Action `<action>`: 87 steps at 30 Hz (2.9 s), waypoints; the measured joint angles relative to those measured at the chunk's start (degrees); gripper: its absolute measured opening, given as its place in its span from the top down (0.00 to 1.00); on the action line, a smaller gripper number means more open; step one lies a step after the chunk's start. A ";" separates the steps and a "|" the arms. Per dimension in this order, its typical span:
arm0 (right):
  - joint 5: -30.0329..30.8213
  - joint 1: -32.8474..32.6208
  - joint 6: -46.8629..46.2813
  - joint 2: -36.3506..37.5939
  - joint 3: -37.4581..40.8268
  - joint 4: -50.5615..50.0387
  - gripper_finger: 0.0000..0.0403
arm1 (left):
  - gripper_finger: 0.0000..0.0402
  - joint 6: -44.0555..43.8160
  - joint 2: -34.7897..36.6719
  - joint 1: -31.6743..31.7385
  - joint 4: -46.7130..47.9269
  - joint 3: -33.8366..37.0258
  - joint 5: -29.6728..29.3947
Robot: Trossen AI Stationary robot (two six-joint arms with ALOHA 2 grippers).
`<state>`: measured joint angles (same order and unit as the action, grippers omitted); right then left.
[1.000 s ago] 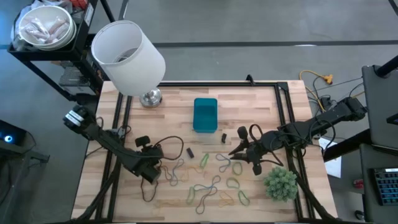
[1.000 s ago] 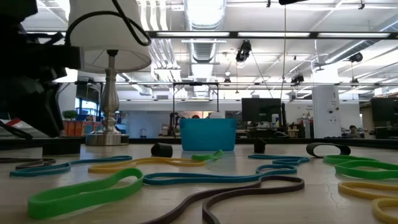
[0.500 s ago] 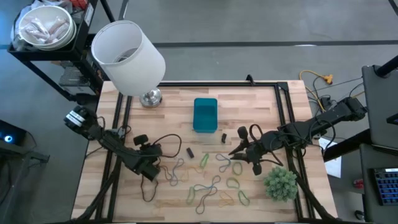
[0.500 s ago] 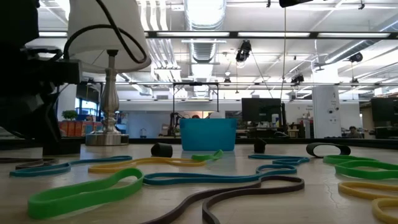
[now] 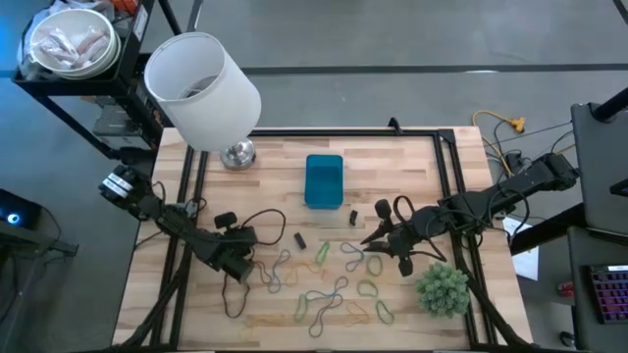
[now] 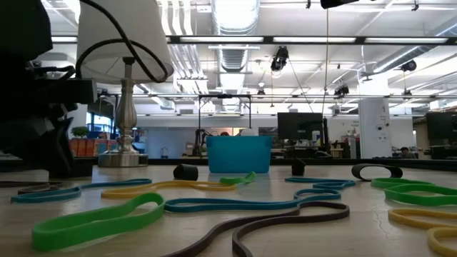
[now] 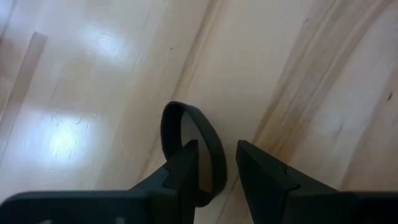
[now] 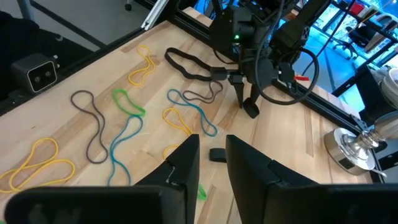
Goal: Pick and place rubber bands into bin
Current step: Put the black rubber band into the blue bin
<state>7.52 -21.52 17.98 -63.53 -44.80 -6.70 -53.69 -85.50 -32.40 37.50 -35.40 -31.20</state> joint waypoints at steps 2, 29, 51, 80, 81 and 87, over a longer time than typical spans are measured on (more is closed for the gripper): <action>-0.01 0.00 0.00 0.00 0.02 -0.06 0.82 | 0.76 0.04 0.49 0.09 0.02 0.07 0.55; 0.00 0.00 0.00 0.00 0.11 -0.26 0.84 | 1.00 17.58 1.90 0.20 -3.44 -8.09 -7.67; 0.00 0.00 0.00 0.00 0.13 -0.41 0.84 | 1.00 64.81 0.68 26.21 -49.41 -9.46 -1.66; 0.03 0.02 -1.51 0.00 0.26 -2.95 0.85 | 0.81 64.56 -16.12 37.81 -58.89 -16.83 7.54; 0.03 0.02 -1.51 0.00 0.24 -2.96 0.85 | 0.80 64.57 -15.93 37.81 -58.44 -16.74 7.37; 0.02 0.00 -2.31 -0.06 0.34 -3.23 0.84 | 0.77 64.59 -12.76 37.24 -50.73 -16.74 7.18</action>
<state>7.55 -21.51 15.67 -63.59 -44.46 -9.94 10.90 -98.26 4.84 -13.23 -52.14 -24.01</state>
